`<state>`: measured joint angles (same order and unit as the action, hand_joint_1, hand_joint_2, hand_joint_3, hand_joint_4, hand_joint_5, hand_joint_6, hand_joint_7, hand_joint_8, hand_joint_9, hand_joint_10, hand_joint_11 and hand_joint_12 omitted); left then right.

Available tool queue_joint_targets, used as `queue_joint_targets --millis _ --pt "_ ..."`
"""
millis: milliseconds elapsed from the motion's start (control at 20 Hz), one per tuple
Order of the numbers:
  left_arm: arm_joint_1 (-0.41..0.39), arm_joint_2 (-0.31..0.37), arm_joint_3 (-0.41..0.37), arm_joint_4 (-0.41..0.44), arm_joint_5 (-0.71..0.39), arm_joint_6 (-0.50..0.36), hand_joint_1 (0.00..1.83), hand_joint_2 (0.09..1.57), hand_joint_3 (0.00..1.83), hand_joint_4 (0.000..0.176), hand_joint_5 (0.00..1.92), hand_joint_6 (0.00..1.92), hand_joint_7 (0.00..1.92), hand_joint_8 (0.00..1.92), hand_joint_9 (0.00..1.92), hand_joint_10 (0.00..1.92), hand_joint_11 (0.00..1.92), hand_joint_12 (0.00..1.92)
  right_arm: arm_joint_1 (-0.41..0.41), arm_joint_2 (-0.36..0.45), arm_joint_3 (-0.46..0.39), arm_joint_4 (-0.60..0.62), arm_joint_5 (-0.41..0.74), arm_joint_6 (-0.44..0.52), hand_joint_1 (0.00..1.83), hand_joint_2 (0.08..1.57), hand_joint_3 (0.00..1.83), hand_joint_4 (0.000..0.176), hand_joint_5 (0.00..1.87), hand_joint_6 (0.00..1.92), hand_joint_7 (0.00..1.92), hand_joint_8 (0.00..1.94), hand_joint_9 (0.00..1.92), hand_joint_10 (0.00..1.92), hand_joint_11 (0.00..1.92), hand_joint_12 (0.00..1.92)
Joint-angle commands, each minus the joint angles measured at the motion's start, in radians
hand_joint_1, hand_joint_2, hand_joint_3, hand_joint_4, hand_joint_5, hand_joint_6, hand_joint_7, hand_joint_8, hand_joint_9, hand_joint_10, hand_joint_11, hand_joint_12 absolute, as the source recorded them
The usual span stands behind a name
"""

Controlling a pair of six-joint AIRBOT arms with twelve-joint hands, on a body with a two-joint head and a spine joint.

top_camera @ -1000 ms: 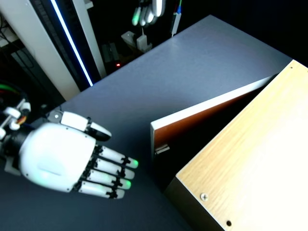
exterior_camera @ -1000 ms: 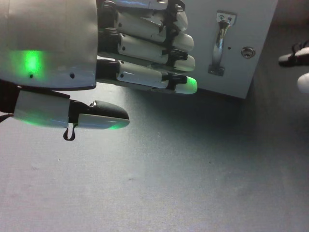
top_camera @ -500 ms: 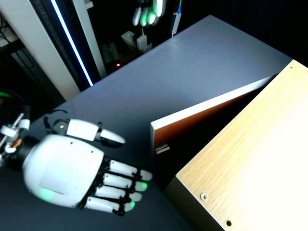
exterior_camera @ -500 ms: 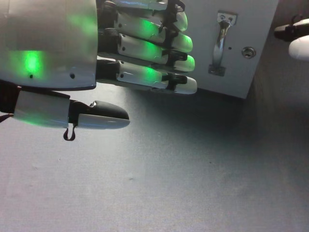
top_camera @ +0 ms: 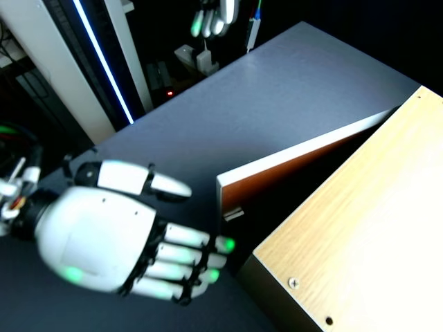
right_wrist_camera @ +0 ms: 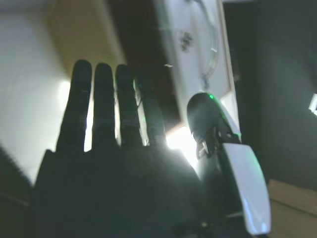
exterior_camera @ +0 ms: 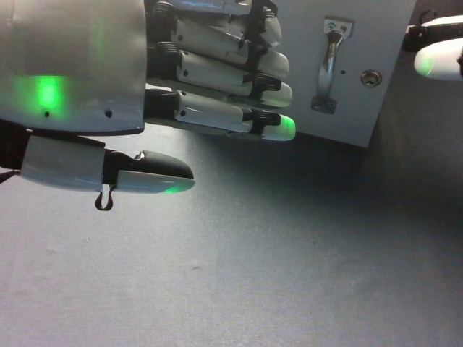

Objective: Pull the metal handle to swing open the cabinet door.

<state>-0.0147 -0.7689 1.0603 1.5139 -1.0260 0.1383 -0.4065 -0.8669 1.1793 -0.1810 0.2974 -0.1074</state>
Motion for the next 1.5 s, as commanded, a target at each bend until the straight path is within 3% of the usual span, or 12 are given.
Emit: queue_joint_targets --millis 0,650,1450 --pt "-0.012 0.006 0.0 -0.095 -0.024 0.012 0.0 1.57 0.05 0.0 0.43 0.0 0.46 0.0 0.45 0.0 0.06 0.87 0.013 0.005 -0.003 0.017 0.129 0.009 0.0 1.57 0.09 0.0 0.23 0.0 0.23 0.0 0.2 0.0 0.0 0.59" --pt "-0.012 0.006 0.0 -0.095 -0.024 0.012 0.0 1.57 0.05 0.0 0.43 0.0 0.46 0.0 0.44 0.0 0.06 0.87 -0.024 0.006 -0.071 -0.101 0.194 0.009 0.0 1.57 0.1 0.0 0.23 0.0 0.23 0.0 0.2 0.0 0.0 0.59" --pt "-0.012 0.006 0.0 -0.095 -0.024 0.012 0.0 1.57 0.05 0.0 0.43 0.0 0.45 0.0 0.43 0.0 0.03 0.87 -0.081 0.006 -0.137 -0.31 0.366 0.009 0.0 1.57 0.09 0.0 0.24 0.0 0.24 0.0 0.21 0.0 0.0 0.61"
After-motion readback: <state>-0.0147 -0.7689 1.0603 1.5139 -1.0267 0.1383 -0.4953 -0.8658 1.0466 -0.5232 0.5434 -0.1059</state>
